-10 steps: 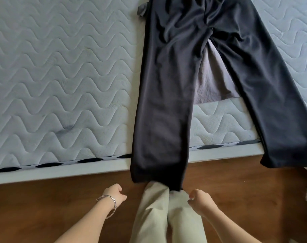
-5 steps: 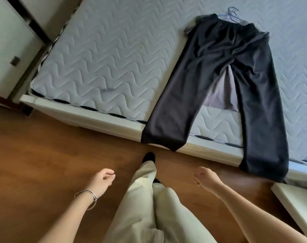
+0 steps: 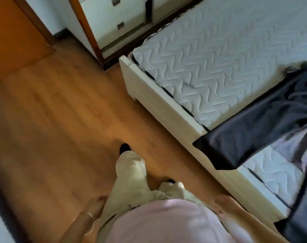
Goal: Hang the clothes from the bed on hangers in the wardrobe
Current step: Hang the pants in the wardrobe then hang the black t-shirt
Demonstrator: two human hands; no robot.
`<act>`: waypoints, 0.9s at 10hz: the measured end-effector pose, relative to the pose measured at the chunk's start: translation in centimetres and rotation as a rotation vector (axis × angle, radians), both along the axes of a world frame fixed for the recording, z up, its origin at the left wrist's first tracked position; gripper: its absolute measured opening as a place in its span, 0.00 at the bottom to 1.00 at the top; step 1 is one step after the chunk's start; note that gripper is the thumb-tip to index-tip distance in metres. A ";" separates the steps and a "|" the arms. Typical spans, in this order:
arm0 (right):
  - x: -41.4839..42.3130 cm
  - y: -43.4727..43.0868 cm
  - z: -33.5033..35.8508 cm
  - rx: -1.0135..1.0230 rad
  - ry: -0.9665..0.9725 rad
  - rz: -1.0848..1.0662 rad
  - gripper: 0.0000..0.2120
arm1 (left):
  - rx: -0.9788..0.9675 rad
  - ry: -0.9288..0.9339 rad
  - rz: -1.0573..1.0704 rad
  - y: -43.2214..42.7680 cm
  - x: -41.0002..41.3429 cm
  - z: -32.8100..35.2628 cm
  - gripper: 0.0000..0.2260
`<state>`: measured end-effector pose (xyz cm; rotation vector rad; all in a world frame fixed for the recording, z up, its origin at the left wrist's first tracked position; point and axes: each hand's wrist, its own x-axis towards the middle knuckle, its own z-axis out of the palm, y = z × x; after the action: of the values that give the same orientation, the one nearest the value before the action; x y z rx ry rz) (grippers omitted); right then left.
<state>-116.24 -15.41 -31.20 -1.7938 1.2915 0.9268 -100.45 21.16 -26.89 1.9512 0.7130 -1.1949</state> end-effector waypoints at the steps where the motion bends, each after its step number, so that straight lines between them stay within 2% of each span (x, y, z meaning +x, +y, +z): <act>1: 10.2 1.3 2.9 -0.015 -0.013 -0.083 0.09 | -0.022 -0.035 0.116 4.8 5.2 -2.0 0.06; 2: 20.9 5.0 8.9 -0.005 -0.038 -0.088 0.11 | 0.040 -0.112 0.193 7.4 12.8 0.0 0.09; 3: 29.5 8.4 9.1 0.029 -0.251 0.023 0.13 | -0.031 -0.155 0.214 9.7 16.6 0.6 0.12; 4: 37.0 12.2 9.8 0.124 -0.427 0.101 0.07 | -0.019 -0.129 0.208 11.9 20.3 0.6 0.07; 5: 41.0 14.8 10.0 0.163 -0.381 0.205 0.07 | -0.013 -0.063 0.188 13.4 22.1 0.2 0.09; 7: 44.4 15.4 5.9 0.117 -0.089 0.236 0.07 | -0.015 0.043 0.243 15.0 26.5 -0.6 0.09; 8: 47.1 15.5 4.4 0.071 0.009 0.253 0.14 | 0.004 0.081 0.278 16.1 30.7 -1.3 0.08; 9: 52.6 15.7 3.7 0.050 -0.031 0.199 0.16 | 0.058 0.076 0.284 17.0 36.5 -1.8 0.09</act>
<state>-63.62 0.28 -27.53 -1.9147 1.0753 1.0259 -63.92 38.14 -28.66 1.7861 1.0367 -1.0870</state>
